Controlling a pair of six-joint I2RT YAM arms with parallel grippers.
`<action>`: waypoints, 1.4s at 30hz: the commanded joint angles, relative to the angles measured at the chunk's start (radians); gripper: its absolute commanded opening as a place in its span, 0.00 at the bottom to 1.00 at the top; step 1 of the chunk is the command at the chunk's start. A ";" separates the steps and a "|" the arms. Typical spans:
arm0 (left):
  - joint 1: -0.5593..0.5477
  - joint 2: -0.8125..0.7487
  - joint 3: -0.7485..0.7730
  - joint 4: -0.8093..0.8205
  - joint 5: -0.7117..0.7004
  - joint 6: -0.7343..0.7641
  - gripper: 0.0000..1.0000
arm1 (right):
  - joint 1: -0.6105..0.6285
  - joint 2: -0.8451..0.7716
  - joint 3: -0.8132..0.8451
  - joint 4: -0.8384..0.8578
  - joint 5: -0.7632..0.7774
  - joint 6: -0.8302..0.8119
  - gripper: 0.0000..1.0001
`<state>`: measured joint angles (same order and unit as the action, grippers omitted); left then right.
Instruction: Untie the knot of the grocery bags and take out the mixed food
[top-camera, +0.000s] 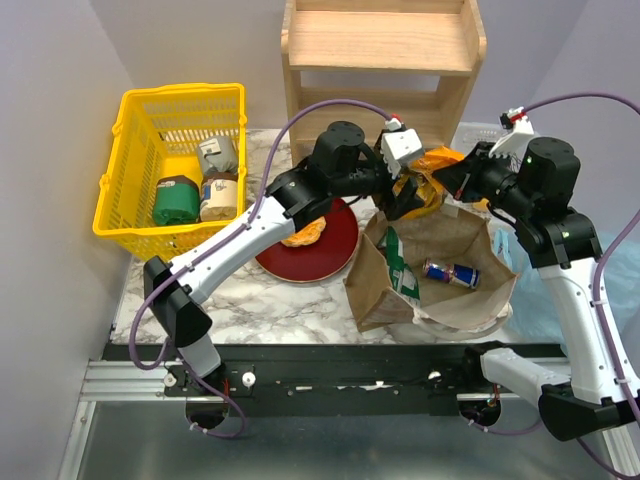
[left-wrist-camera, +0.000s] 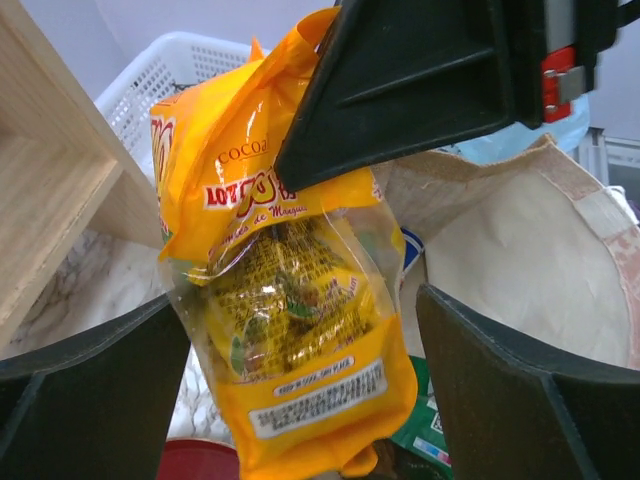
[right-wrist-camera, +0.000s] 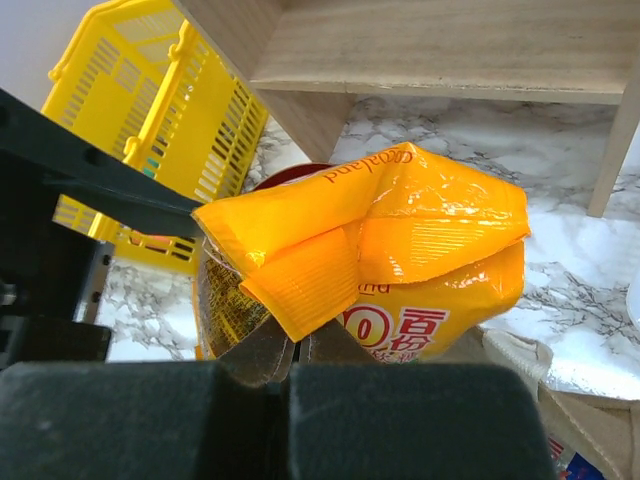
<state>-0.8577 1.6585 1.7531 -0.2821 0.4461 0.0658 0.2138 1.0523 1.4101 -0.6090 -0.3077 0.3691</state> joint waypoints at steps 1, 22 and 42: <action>-0.009 0.081 0.081 -0.025 -0.009 0.012 0.74 | -0.005 -0.034 -0.010 0.137 -0.108 0.021 0.00; 0.200 0.041 0.126 -0.035 0.531 -0.169 0.00 | -0.004 0.014 0.319 -0.291 -0.429 -0.852 0.88; 0.201 -0.069 0.103 -0.238 0.524 0.114 0.25 | -0.004 0.204 0.294 -0.393 -0.479 -1.181 0.12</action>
<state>-0.6491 1.6619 1.8561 -0.5186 0.9390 0.1219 0.2150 1.1576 1.6192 -0.9688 -0.7650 -0.7837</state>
